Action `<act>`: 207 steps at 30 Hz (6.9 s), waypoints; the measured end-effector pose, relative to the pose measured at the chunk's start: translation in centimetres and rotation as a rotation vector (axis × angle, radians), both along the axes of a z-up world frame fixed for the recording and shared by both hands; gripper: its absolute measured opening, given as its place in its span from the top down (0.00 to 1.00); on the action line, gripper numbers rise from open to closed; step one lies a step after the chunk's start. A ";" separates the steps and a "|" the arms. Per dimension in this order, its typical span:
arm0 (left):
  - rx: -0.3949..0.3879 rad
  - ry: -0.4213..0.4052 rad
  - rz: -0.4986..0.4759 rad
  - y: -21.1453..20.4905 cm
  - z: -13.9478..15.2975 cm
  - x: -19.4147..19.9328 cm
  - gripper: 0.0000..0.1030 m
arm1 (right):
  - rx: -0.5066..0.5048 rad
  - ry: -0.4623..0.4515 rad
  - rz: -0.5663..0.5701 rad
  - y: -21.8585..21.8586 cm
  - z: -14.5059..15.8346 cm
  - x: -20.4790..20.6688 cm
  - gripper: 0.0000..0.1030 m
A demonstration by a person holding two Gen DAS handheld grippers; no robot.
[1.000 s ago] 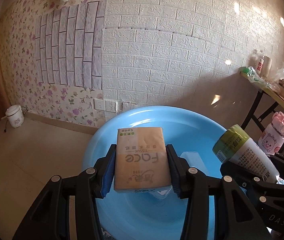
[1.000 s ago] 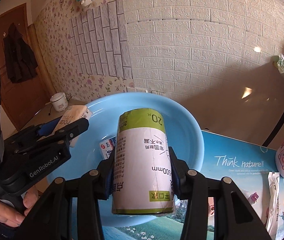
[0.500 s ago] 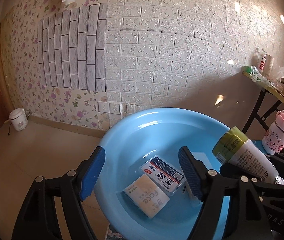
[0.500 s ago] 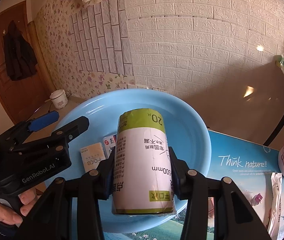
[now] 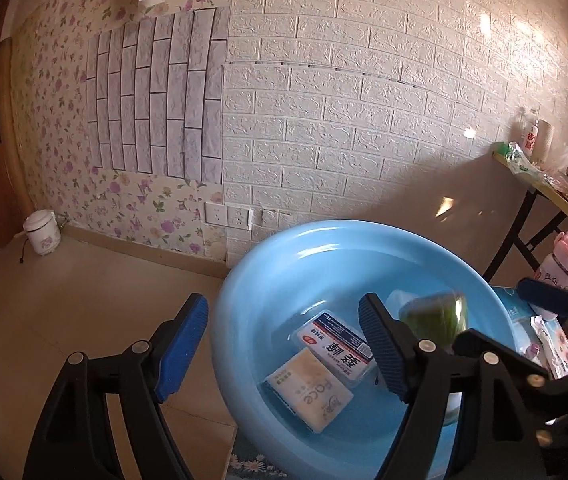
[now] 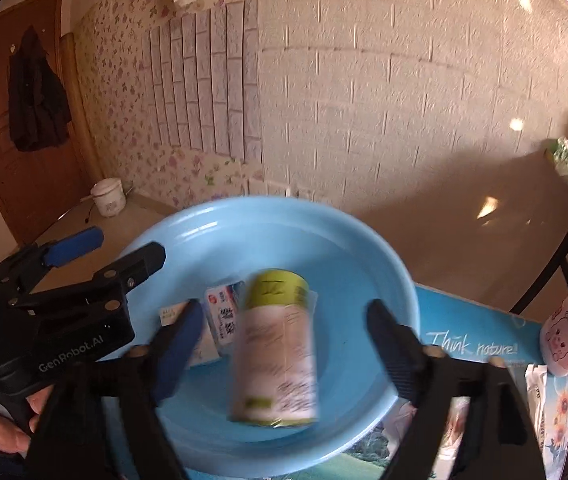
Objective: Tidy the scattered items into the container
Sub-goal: 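Open the left gripper to drop the tissue pack in the basin while the right releases the can, then withdraw both grippers from the basin toward the remaining items on the table, then grasp the pink plastic case with the left gripper while the right grasps the pink figurine, then lift the pink case and figurine and carry both over the light-blue basin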
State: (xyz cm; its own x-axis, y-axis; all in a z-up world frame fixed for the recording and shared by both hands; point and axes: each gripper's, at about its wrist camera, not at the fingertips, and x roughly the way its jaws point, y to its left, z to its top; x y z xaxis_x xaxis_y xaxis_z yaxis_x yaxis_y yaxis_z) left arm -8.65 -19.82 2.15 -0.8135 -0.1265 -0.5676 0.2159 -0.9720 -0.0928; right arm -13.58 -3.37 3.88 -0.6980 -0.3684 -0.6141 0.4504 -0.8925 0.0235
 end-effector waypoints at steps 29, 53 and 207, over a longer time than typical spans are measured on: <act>-0.029 0.050 -0.021 3.2 3.3 3.7 0.11 | -0.113 -0.012 -0.164 8.5 2.1 3.1 0.01; -0.049 0.088 -0.200 16.8 3.6 10.3 0.04 | -0.094 0.060 -0.345 21.4 1.1 13.6 0.01; 0.050 -0.212 -0.349 22.0 -7.9 4.1 0.54 | -0.057 -0.292 -0.182 21.6 -8.3 6.4 0.74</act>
